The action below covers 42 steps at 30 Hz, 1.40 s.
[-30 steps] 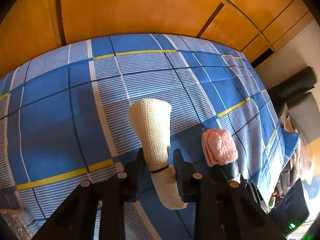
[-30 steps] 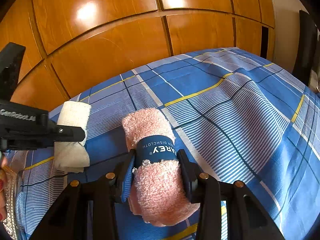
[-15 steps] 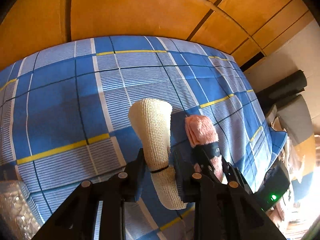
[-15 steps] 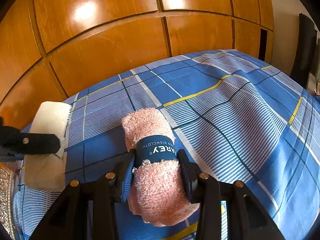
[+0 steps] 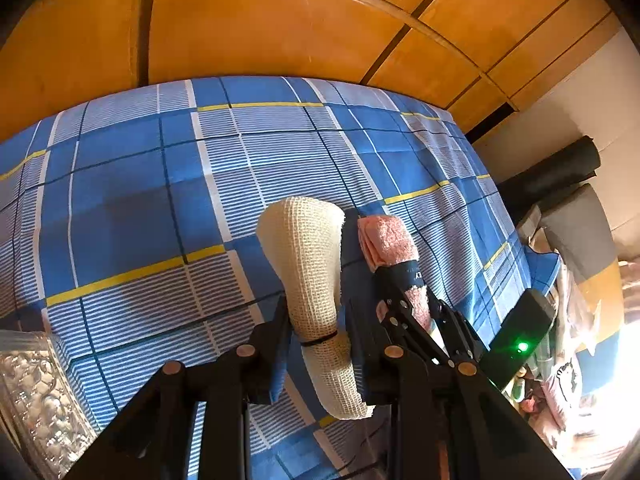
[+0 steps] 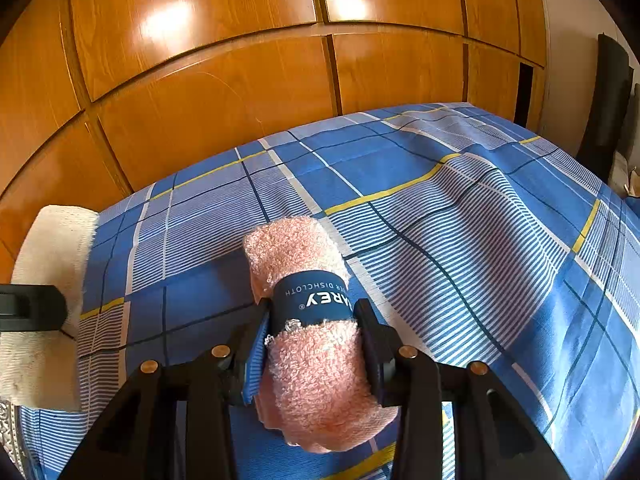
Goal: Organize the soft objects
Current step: 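Reach the left tool to the white knit sock and grasp it while right tool holds dishcloth, then carry the white knit sock into the gold tray and open the left tool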
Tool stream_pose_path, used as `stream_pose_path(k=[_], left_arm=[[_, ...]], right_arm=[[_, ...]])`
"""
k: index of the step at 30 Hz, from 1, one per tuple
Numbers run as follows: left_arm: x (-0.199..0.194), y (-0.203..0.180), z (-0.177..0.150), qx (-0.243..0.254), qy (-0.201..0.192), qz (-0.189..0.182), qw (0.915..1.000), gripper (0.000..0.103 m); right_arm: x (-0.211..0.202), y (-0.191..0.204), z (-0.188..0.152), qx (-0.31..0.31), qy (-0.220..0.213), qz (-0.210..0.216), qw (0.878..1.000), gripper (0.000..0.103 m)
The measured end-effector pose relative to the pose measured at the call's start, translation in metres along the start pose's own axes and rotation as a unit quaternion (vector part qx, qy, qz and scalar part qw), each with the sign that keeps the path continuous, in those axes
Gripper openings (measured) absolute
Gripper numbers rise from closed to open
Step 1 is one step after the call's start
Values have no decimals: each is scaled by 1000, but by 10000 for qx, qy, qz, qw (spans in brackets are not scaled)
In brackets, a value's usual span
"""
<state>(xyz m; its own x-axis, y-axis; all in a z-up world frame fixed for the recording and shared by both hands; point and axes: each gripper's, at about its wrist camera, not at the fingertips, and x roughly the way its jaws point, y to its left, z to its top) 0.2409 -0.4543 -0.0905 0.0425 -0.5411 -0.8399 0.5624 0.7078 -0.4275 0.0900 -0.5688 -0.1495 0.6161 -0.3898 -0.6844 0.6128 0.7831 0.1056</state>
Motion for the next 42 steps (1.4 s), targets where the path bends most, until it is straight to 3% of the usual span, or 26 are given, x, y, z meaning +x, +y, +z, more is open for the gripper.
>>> stream_pose_path(k=[21, 38, 42], left_arm=[[-46, -18, -22, 196, -137, -518, 9984, 27], [-115, -25, -65, 615, -402, -930, 9930, 27], [-141, -18, -74, 630, -536, -1049, 9910, 27]], right_arm=[[-8, 2, 0, -10, -222, -243, 9995, 37], [-25, 2, 1, -28, -559, -377, 9977, 37], [-28, 1, 4, -25, -471, -407, 9981, 37]])
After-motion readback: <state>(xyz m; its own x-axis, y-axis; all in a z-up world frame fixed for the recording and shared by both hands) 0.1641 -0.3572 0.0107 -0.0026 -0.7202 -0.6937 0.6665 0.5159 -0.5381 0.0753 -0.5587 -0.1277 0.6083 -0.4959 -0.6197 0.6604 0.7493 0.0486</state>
